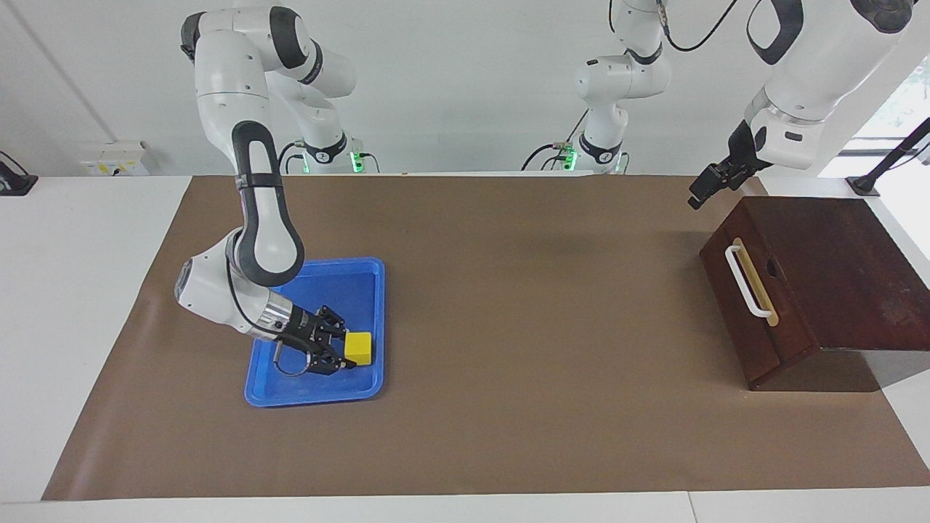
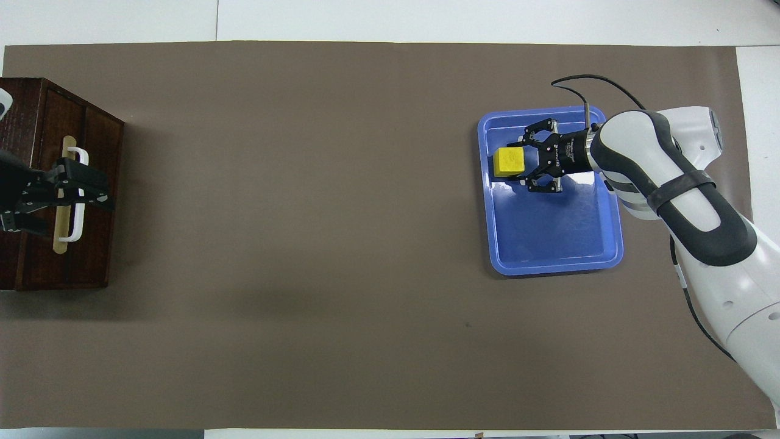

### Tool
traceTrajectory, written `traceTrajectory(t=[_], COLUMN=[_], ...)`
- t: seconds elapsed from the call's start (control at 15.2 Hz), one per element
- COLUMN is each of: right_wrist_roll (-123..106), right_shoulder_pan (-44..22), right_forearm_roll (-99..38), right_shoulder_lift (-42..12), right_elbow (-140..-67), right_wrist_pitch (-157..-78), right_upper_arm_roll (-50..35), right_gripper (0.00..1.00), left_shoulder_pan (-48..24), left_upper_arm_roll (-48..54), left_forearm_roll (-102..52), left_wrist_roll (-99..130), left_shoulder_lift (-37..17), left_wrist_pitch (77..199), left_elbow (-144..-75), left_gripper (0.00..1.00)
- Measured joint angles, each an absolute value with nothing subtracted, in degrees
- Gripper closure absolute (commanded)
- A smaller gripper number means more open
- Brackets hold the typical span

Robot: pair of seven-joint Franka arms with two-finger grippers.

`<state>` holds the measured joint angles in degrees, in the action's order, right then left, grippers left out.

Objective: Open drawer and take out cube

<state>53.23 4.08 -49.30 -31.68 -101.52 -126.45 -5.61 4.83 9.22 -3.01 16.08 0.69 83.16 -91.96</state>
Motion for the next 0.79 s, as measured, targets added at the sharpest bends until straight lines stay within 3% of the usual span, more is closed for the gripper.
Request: traceTrajectory(t=[0.46,0.79], right_wrist_roll=[54.16,55.37], right_shoulder_pan=[4.12,4.12], right_forearm_roll=[-49.30,-47.70], right_shoulder_lift=[-31.03,-26.22], right_elbow=[-100.86,-99.71], right_wrist_pitch=[-126.10,-121.95], right_upper_arm_roll=[-5.47,-5.14], right_gripper=[0.00,0.00], left_shoulder_pan=[4.89,4.80], left_upper_arm_roll=[9.32,10.15], left_forearm_roll=[-2.82,-2.81], left_wrist_roll=[9.51,6.56], left_shoulder_lift=[0.69,0.68], left_wrist_pitch=[82.79,82.31], left_elbow=[-91.07,-91.09], left_gripper=[0.00,0.00])
